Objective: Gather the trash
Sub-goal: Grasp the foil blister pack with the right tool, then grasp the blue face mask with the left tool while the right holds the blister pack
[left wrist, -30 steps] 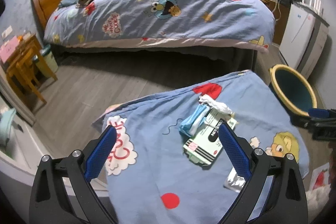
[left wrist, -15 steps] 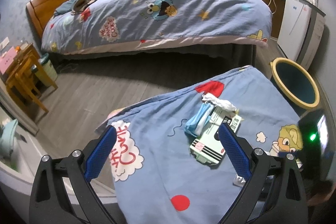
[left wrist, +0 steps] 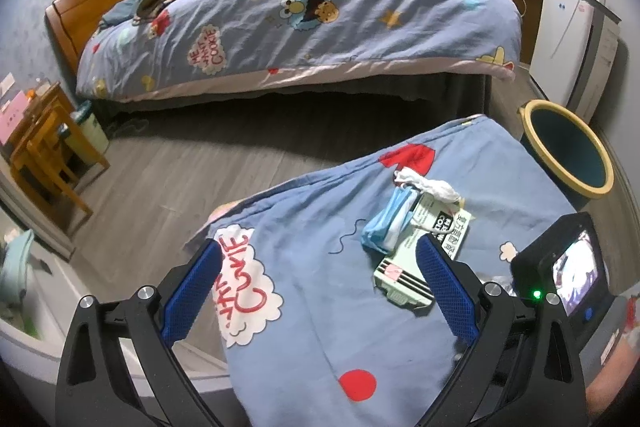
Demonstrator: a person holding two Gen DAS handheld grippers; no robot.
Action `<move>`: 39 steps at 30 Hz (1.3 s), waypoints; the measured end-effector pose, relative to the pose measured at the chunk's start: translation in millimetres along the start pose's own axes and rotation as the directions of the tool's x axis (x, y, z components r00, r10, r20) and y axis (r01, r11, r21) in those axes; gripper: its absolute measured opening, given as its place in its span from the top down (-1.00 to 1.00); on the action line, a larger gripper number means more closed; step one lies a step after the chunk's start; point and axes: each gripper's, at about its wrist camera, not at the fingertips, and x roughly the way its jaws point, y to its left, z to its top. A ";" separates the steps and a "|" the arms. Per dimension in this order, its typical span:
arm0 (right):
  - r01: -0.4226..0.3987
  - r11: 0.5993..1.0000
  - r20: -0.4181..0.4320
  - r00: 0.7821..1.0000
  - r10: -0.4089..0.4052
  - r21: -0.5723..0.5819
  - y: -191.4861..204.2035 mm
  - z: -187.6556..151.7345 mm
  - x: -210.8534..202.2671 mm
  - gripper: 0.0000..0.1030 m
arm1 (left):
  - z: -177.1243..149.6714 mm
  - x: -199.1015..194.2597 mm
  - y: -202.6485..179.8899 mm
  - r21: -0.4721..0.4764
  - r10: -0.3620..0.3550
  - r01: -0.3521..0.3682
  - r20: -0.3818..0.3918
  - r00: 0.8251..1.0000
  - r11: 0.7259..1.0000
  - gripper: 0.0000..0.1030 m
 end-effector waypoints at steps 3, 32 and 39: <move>-0.015 1.000 -0.009 1.000 0.015 0.011 -8.6 -2.5 -4.0 -0.24 | 1.4 0.9 -1.4 0.000 -0.006 0.006 0.000 1.000 1.000 -0.87; -0.129 0.986 0.005 0.992 0.129 0.107 -96.5 7.2 -56.6 0.77 | 14.3 13.0 -44.3 0.079 -0.032 0.034 -0.027 0.999 0.996 -0.87; -0.161 0.983 0.110 0.982 0.151 0.088 -126.0 47.9 -106.2 0.77 | 12.7 27.4 -42.2 0.059 -0.022 0.026 -0.070 0.997 0.998 -0.87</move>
